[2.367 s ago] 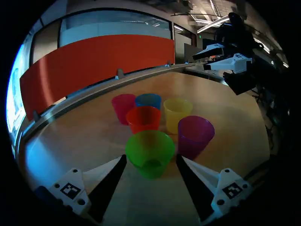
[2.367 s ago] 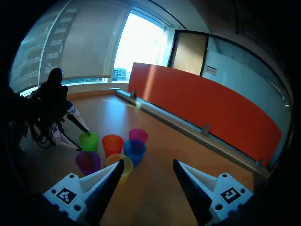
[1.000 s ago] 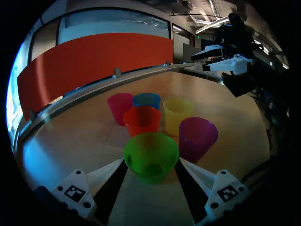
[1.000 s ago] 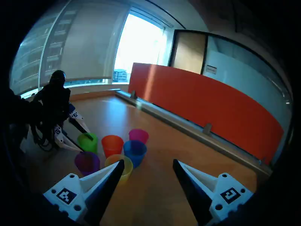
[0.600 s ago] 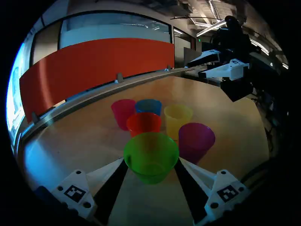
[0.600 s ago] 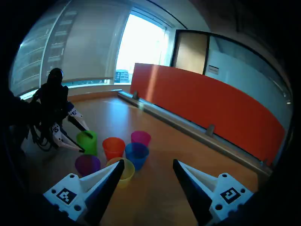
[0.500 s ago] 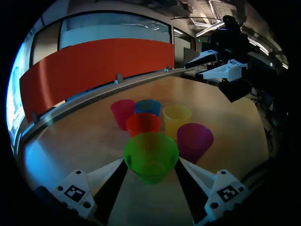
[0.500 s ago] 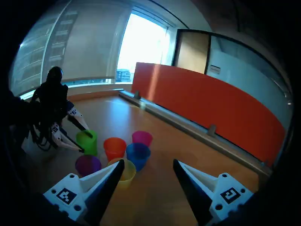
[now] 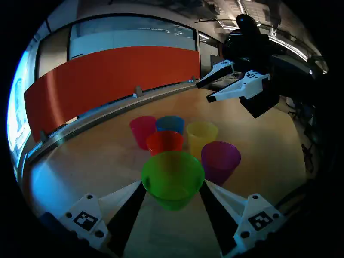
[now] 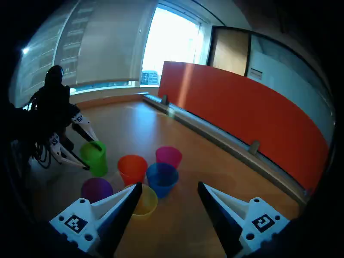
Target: Pour water
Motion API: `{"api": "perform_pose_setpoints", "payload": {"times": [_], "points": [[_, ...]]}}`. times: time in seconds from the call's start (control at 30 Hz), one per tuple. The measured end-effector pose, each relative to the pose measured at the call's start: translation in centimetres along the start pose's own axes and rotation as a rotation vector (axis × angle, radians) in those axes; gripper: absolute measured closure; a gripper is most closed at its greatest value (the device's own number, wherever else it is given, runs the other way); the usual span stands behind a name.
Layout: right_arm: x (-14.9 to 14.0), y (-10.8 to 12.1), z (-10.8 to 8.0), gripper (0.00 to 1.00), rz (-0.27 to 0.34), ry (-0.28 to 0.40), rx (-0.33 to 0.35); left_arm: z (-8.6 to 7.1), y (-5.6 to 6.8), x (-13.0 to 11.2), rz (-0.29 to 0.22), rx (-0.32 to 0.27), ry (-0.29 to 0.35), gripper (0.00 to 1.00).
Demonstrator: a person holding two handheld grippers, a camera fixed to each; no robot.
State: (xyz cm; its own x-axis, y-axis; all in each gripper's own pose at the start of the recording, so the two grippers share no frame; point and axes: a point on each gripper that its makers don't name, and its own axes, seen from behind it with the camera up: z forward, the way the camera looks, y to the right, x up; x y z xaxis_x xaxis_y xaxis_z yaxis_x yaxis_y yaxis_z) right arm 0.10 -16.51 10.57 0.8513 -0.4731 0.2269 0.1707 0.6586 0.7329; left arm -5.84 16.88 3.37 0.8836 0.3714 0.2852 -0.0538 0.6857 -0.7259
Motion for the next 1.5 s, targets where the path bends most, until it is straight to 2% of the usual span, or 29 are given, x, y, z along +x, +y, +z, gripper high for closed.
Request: {"api": "perform_pose_setpoints", "payload": {"times": [0.37, 0.7, 1.17, 1.5], "points": [[-0.5, -0.8, 3.7, 0.0, -0.022, -0.065, 0.058, -0.7, -0.3, -0.2, -0.003, 0.006, -0.001, 0.16], [-0.7, -1.2, 6.3, 0.0, -0.003, -0.12, 0.097, -0.9, -0.4, -0.3, -0.014, 0.001, 0.003, 0.15], [-0.9, -1.8, 8.1, 0.0, -0.004, -0.175, 0.122, -1.2, -1.0, -0.6, -0.027, 0.005, 0.009, 0.15], [-1.2, -1.9, 8.8, 0.0, 0.0, -0.213, 0.125, -1.4, -0.9, -0.6, -0.025, 0.0, 0.013, 0.15]]}}
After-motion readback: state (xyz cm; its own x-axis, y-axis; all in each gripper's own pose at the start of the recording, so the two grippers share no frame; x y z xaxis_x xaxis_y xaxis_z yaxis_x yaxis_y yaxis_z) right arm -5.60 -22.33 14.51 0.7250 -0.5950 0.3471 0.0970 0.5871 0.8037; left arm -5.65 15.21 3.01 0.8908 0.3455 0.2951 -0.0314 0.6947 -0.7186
